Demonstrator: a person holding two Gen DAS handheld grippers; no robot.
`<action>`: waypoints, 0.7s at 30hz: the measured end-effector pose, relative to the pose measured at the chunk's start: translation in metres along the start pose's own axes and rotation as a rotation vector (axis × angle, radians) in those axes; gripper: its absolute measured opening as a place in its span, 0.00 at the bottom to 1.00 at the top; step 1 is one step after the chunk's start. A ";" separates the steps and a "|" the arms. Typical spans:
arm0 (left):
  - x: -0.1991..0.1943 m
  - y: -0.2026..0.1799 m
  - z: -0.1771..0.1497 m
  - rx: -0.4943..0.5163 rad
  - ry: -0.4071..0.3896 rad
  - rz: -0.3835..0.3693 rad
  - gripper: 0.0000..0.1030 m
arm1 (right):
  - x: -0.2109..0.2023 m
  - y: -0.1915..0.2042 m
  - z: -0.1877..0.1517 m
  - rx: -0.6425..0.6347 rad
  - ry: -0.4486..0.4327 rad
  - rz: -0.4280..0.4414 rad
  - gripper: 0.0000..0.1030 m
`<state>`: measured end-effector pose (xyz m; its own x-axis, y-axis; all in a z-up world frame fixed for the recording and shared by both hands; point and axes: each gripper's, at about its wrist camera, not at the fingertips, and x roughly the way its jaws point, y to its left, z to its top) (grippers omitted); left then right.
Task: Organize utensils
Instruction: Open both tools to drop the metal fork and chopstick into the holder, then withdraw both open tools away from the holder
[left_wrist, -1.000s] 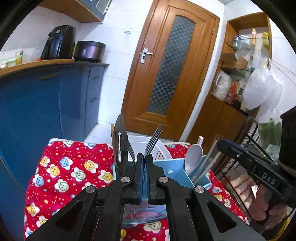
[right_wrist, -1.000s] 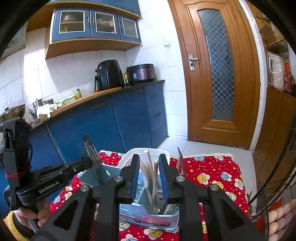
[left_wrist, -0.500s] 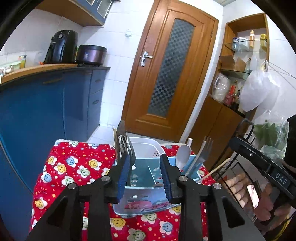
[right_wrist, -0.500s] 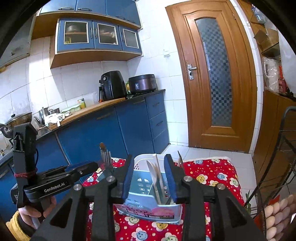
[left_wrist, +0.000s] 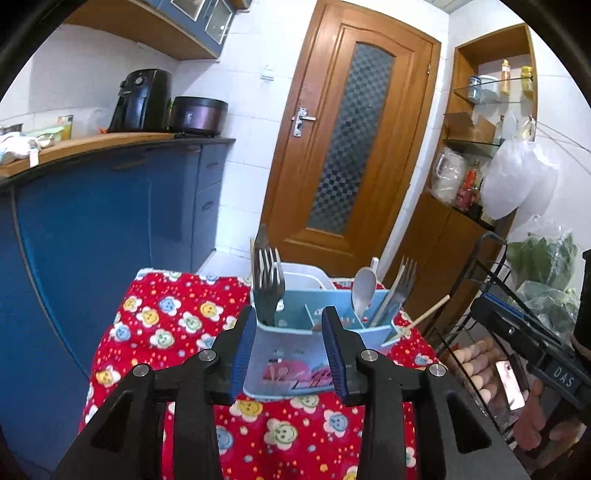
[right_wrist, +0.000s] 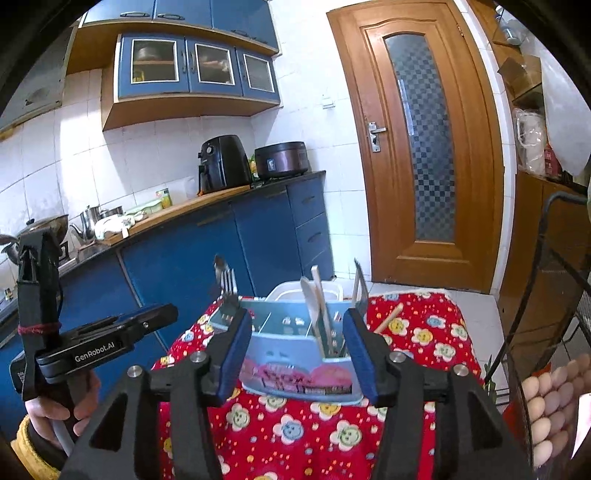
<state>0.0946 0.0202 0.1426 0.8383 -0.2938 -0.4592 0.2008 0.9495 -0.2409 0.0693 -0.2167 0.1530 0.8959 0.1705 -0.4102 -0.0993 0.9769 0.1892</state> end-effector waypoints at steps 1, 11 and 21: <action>-0.002 0.000 -0.003 0.000 0.002 0.000 0.41 | -0.001 0.002 -0.004 -0.003 0.003 -0.002 0.55; -0.016 -0.006 -0.037 0.027 -0.001 0.046 0.63 | -0.006 0.013 -0.038 0.000 0.015 -0.021 0.70; -0.005 -0.008 -0.072 0.042 0.033 0.150 0.66 | -0.002 0.011 -0.072 0.019 0.041 -0.072 0.78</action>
<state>0.0522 0.0057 0.0852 0.8435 -0.1509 -0.5155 0.0962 0.9867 -0.1314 0.0349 -0.1971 0.0914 0.8819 0.1058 -0.4593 -0.0269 0.9842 0.1752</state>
